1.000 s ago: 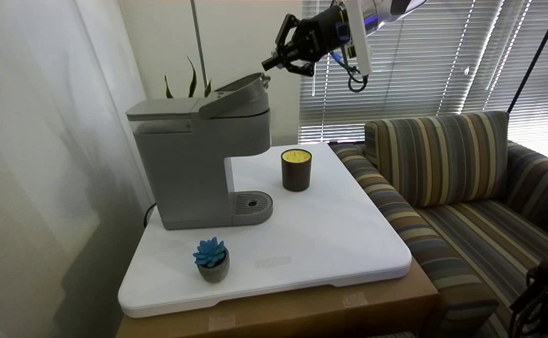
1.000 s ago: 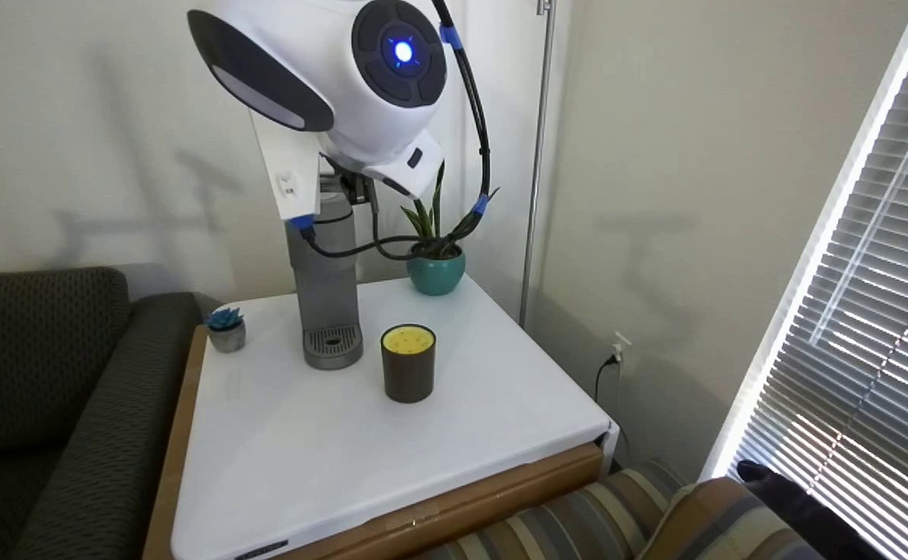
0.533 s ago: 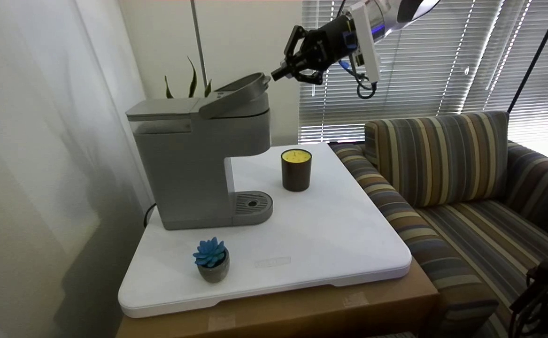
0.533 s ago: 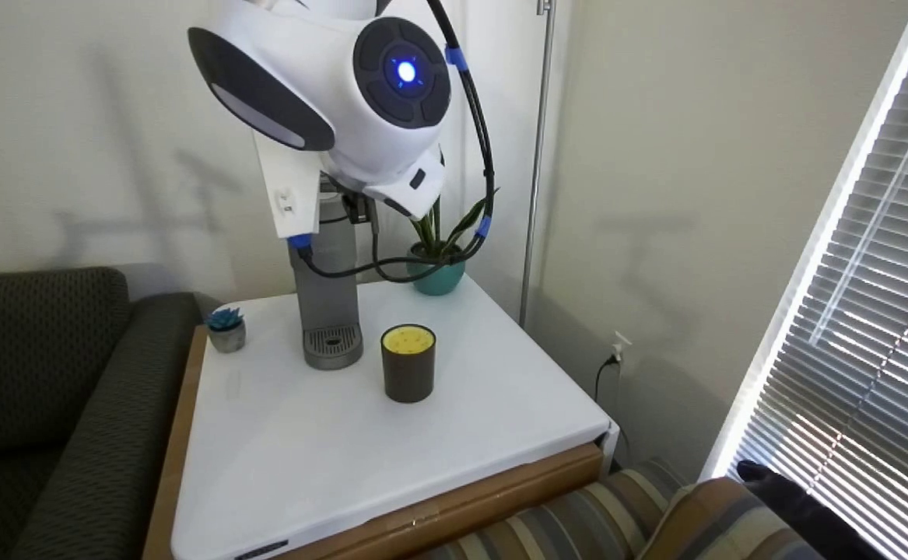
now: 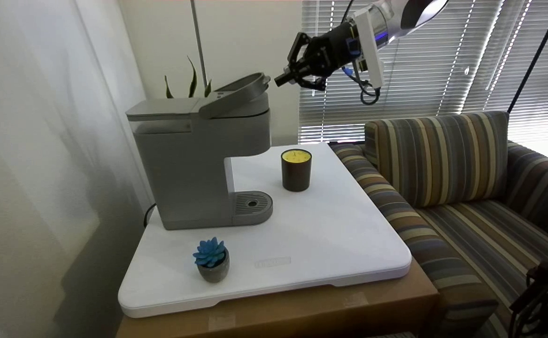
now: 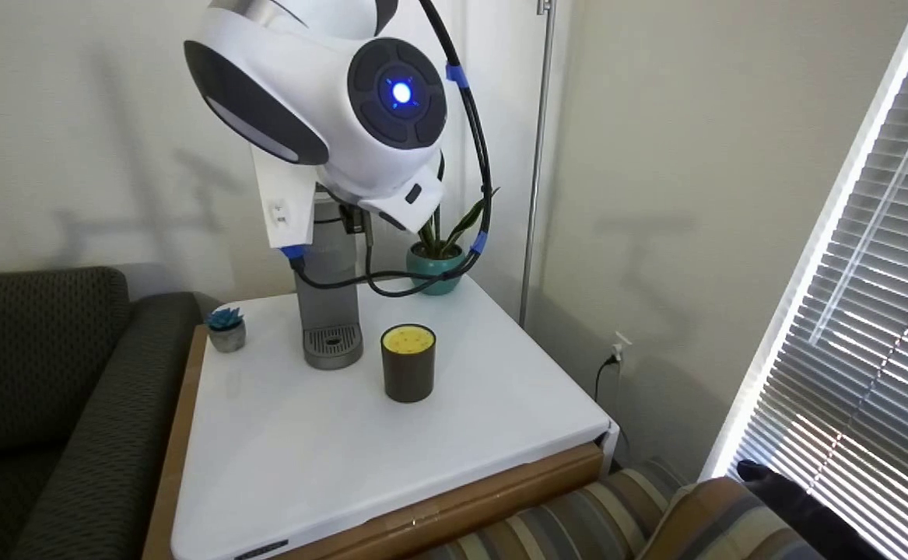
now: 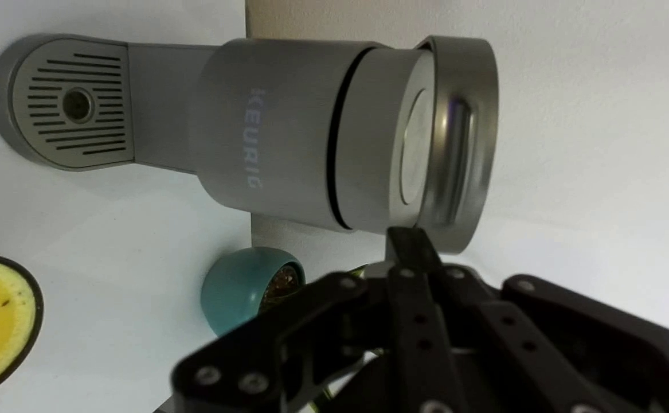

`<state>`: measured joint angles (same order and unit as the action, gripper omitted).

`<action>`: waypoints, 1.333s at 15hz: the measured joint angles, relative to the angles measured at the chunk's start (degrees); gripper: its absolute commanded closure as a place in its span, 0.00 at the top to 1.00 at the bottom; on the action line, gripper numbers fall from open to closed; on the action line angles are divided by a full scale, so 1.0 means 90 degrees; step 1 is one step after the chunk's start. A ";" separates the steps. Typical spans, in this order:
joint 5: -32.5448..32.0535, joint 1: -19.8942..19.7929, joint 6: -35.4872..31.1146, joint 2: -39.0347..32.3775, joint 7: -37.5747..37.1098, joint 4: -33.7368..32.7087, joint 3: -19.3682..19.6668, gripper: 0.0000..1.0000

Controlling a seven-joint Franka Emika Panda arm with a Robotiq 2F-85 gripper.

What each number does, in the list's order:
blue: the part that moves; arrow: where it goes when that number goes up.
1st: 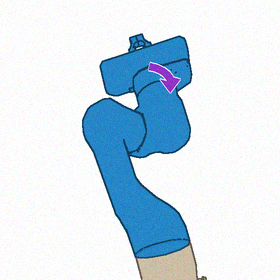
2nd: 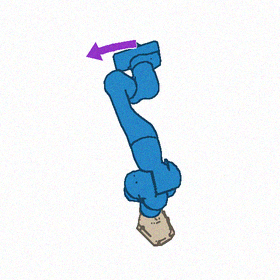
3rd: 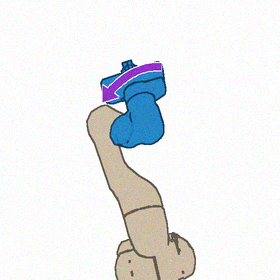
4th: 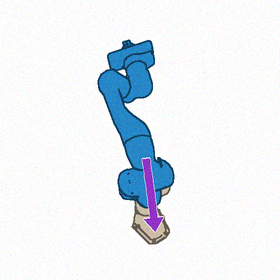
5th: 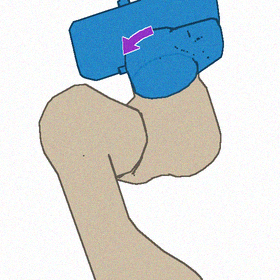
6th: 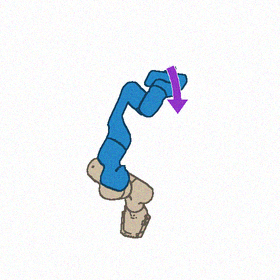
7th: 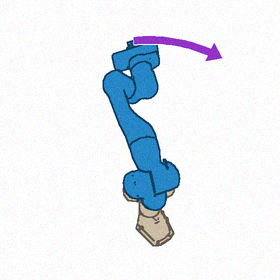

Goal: Open the coffee maker then close it

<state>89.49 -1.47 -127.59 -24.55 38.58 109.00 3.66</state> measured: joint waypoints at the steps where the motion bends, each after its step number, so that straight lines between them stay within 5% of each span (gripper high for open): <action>1: 0.0000 0.0004 0.0005 0.0000 -0.0002 -0.0003 -0.0023 0.00; 20: -0.0005 0.0020 0.0223 -0.0012 -0.0210 -0.0171 -0.0156 0.00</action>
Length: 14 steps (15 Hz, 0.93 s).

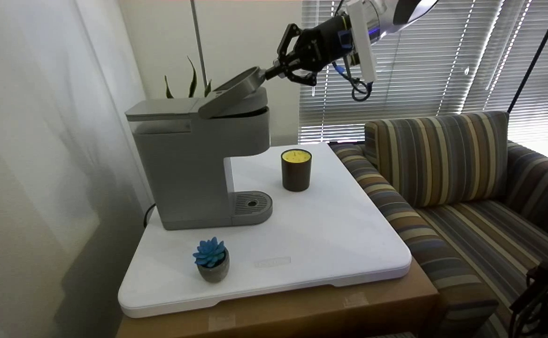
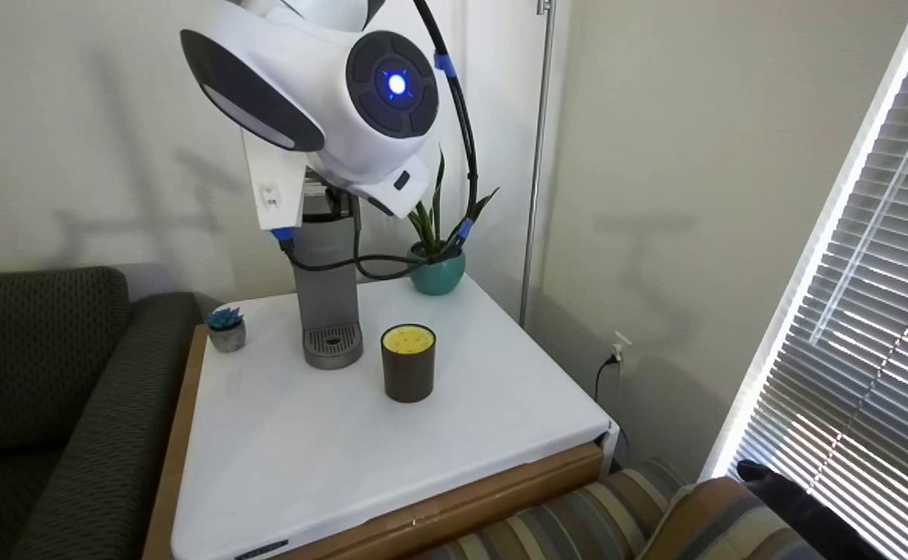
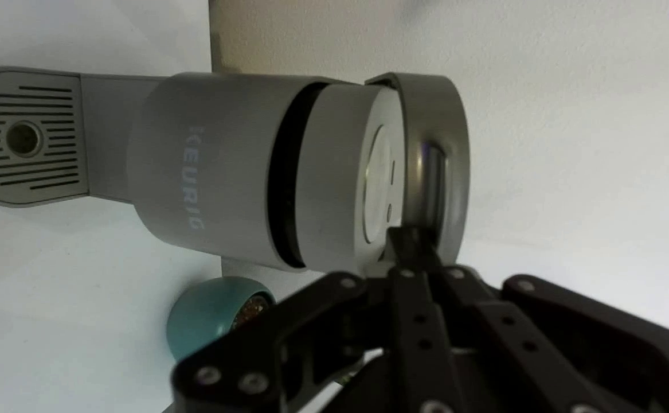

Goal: Open the coffee maker then close it

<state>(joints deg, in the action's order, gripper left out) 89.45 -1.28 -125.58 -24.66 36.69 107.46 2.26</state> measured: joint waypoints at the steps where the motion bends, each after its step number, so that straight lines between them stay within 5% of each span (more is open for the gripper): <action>1: 0.0000 0.0002 0.0007 0.0000 0.0000 -0.0018 -0.0001 0.00; 14: -0.0064 0.0031 0.0060 0.0000 0.0000 -0.0283 -0.0032 0.00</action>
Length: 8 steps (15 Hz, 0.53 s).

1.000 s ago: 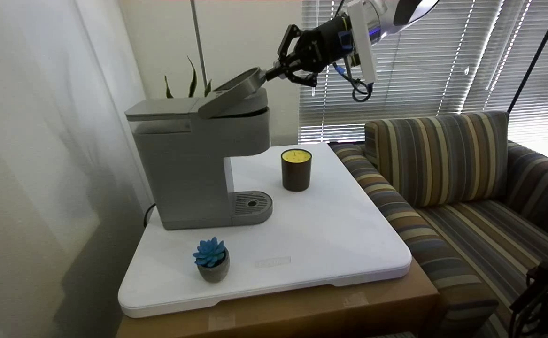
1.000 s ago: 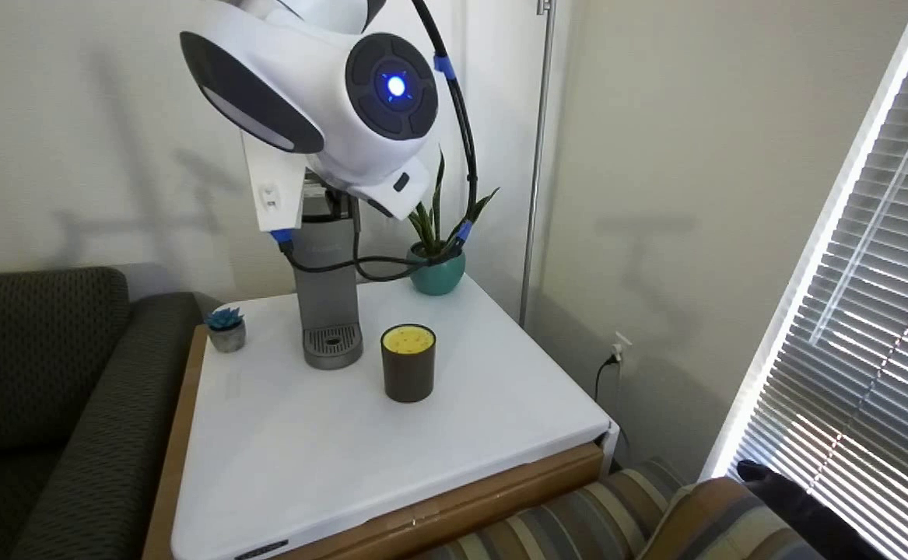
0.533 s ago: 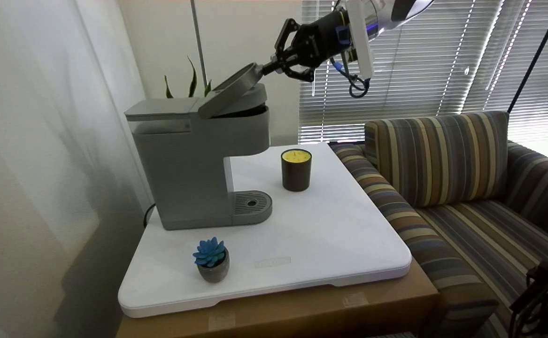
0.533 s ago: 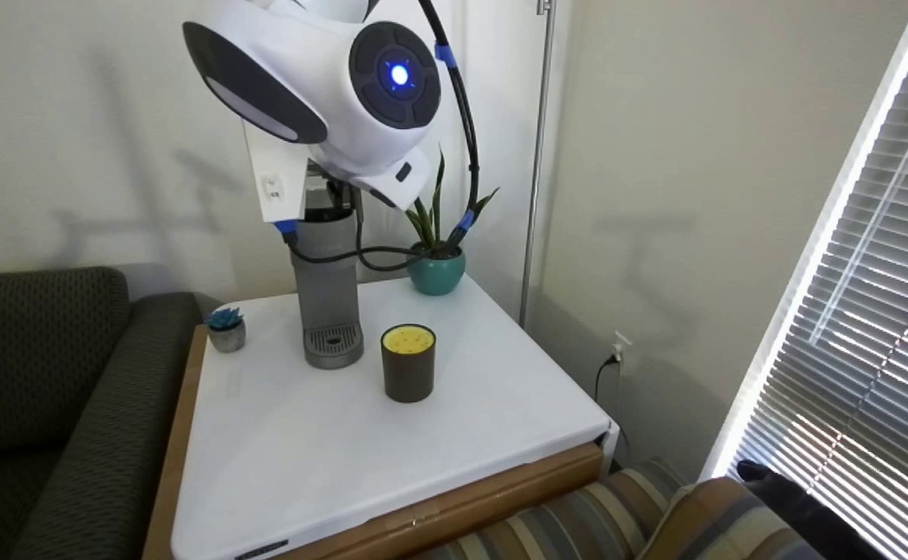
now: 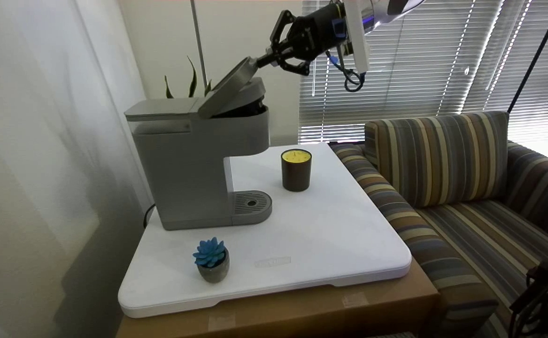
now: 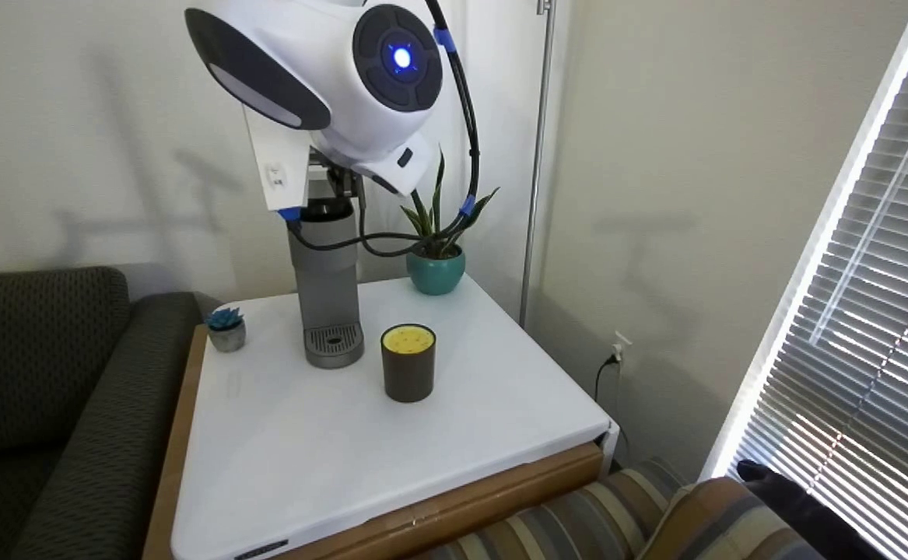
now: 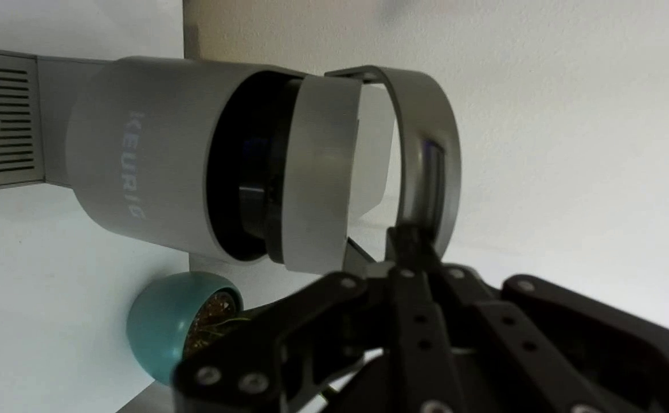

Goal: Open the coffee maker then close it

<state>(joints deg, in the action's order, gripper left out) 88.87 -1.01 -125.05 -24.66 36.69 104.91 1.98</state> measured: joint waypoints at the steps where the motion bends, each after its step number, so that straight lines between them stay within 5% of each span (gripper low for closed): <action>1: -0.0024 0.0000 0.0008 0.0000 -0.0001 -0.0021 -0.0006 0.00; 8: -0.0213 0.0012 0.0109 -0.0011 -0.0054 -0.0178 -0.0028 0.00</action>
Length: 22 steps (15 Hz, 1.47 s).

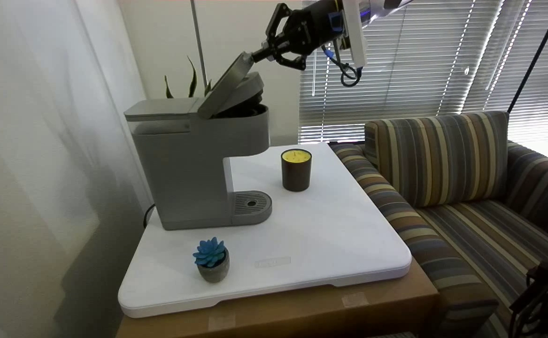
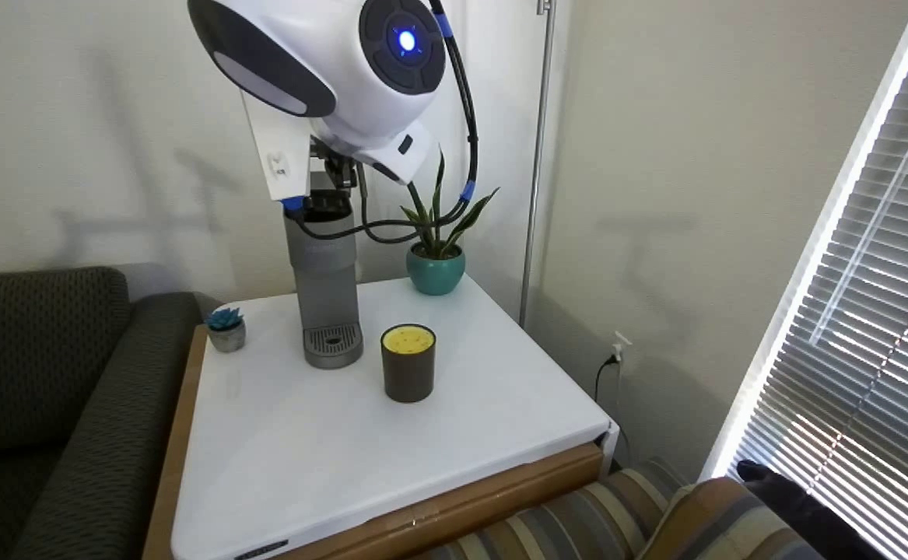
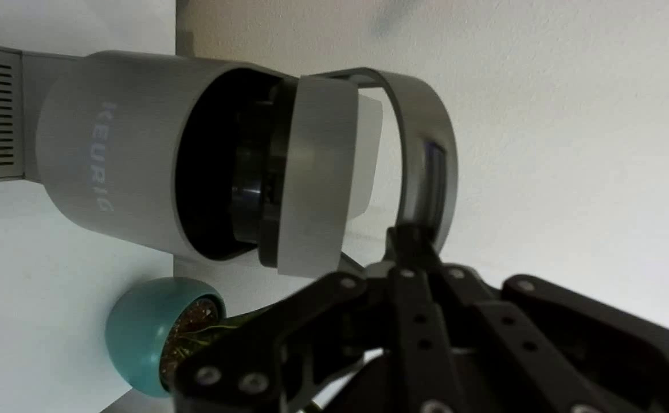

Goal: Open the coffee maker then close it

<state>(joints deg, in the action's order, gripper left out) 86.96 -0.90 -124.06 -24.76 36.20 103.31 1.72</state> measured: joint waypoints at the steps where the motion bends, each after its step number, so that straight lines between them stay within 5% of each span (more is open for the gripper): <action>1: -0.0052 0.0001 0.0042 -0.0012 -0.0032 -0.0039 -0.0001 0.00; 22: -0.0847 -0.0001 0.0555 -0.0505 -0.0629 -0.1055 -0.0011 0.00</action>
<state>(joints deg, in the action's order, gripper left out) 79.34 -0.90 -119.07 -29.30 30.54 93.82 1.62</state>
